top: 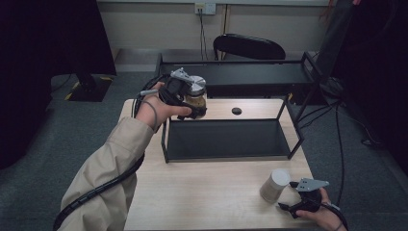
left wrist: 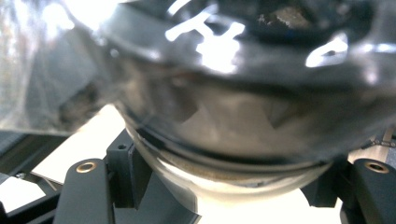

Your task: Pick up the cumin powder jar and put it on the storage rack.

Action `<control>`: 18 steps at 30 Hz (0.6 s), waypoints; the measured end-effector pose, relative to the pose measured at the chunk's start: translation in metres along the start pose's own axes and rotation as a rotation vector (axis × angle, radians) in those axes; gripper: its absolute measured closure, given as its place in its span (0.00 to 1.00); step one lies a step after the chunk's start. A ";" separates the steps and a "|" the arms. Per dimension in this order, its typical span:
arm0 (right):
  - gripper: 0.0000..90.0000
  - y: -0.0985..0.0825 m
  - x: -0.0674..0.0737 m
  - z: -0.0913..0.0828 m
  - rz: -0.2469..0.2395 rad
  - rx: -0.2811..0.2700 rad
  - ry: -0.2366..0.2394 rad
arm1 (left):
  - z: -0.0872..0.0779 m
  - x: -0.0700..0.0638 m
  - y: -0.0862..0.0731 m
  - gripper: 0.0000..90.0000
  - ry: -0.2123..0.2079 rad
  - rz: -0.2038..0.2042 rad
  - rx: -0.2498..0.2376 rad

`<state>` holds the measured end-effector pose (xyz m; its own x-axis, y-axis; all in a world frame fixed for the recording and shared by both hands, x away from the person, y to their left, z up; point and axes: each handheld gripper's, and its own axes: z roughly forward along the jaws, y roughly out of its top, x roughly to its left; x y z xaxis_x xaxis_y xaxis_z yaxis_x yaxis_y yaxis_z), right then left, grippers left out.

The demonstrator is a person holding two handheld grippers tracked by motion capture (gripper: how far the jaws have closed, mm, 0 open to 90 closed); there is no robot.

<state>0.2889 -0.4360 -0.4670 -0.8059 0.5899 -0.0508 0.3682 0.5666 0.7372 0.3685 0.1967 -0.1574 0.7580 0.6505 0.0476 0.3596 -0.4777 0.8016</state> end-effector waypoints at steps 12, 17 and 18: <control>0.00 0.000 0.000 0.000 -0.002 0.000 0.001 | 0.001 0.010 0.022 0.34 0.057 -0.048 -0.002; 0.00 0.000 0.000 0.000 -0.003 0.000 0.002 | 0.004 0.013 0.034 0.34 0.085 -0.067 0.001; 0.00 0.000 0.000 0.000 -0.003 0.000 0.001 | 0.005 0.014 0.037 0.34 0.090 -0.070 0.003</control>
<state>0.2891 -0.4363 -0.4670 -0.8077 0.5873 -0.0522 0.3658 0.5686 0.7368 0.3947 0.1851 -0.1301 0.6790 0.7328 0.0446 0.4117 -0.4305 0.8032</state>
